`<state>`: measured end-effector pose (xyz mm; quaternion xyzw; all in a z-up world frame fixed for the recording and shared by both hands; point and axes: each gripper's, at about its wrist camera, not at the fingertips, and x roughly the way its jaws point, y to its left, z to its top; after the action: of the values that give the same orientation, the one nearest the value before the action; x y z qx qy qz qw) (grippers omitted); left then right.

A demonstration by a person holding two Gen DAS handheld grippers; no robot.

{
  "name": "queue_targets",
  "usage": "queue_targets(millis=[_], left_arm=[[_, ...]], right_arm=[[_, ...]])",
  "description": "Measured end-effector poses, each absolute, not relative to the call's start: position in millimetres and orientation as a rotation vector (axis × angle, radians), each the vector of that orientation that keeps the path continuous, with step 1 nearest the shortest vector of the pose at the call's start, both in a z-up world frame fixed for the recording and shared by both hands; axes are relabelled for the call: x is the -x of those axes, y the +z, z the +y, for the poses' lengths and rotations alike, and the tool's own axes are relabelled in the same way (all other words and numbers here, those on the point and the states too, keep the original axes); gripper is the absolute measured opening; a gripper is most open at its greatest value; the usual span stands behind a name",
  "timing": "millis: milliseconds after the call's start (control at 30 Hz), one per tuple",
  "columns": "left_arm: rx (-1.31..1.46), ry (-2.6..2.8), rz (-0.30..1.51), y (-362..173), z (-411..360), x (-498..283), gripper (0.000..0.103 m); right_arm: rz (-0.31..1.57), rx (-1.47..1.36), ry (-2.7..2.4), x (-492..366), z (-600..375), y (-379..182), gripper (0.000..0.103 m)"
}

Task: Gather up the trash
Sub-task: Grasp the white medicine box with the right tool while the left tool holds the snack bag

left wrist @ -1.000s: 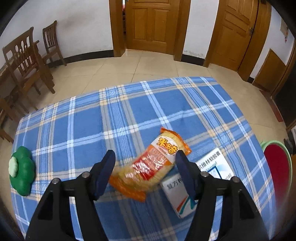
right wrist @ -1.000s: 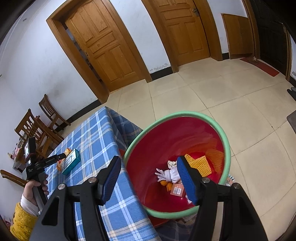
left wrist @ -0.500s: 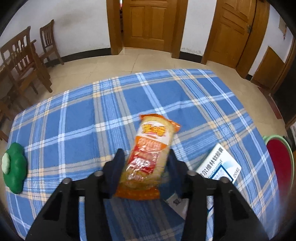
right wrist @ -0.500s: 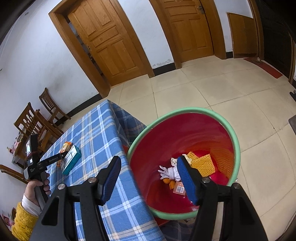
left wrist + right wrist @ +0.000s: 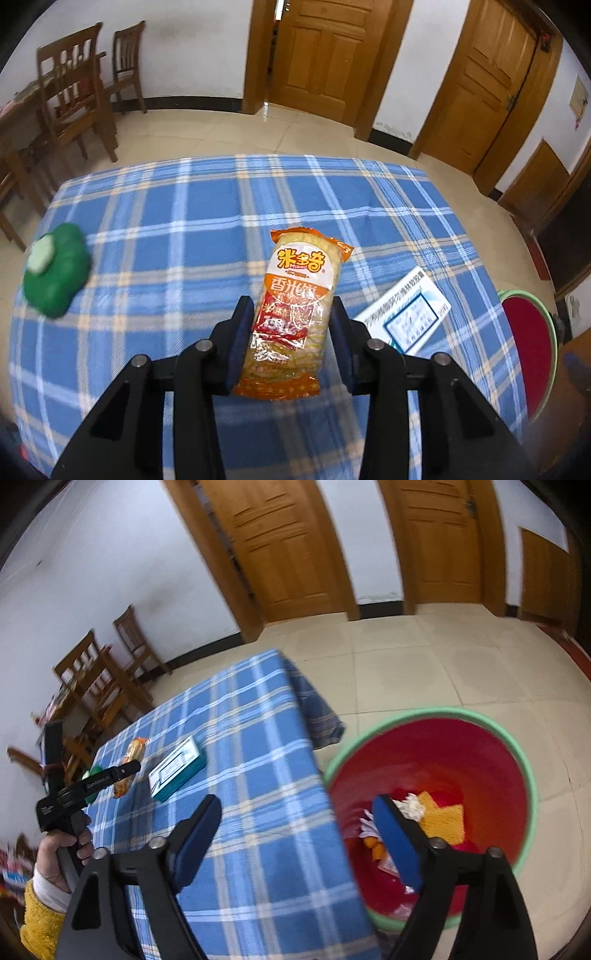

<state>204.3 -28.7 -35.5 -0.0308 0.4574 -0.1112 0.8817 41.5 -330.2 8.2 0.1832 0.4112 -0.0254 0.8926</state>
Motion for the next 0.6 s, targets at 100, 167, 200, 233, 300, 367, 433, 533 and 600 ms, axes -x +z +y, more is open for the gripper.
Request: queue_targets(millis=[100, 167, 200, 233, 300, 367, 433, 533, 600], left_arm=[[0.080, -0.207, 0.943, -30.2, -18.5, -191.2, 0.041], [0.090, -0.192, 0.941, -28.1, -11.9, -183.5, 0.041], [0.095, -0.187, 0.941, -27.4, -8.1, -179.4, 0.041], [0.101, -0.182, 0.940, -26.4, -4.5, -175.8, 0.041], [0.114, -0.170, 0.938, -26.1, 0.8, -169.4, 0.041], [0.126, -0.156, 0.932, -26.3, 5.1, -163.2, 0.041], [0.134, -0.145, 0.928, -27.1, 8.8, -158.4, 0.041], [0.155, -0.128, 0.928, -29.9, 16.6, -151.4, 0.041], [0.173, -0.118, 0.932, -32.5, 20.8, -149.1, 0.041]], right_arm=[[0.864, -0.351, 0.005, -55.5, -312.3, 9.6, 0.091], [0.868, -0.335, 0.045, -65.3, -300.8, 11.2, 0.097], [0.868, -0.328, 0.062, -69.4, -295.3, 12.3, 0.102], [0.869, -0.311, 0.083, -75.9, -288.4, 12.8, 0.103], [0.885, -0.274, 0.099, -85.7, -276.3, 12.1, 0.103], [0.902, -0.231, 0.121, -97.2, -261.9, 9.7, 0.103], [0.920, -0.193, 0.153, -108.3, -247.9, 4.2, 0.103], [0.946, -0.146, 0.203, -123.6, -228.8, -5.9, 0.103], [0.961, -0.105, 0.229, -133.3, -214.5, -13.2, 0.103]])
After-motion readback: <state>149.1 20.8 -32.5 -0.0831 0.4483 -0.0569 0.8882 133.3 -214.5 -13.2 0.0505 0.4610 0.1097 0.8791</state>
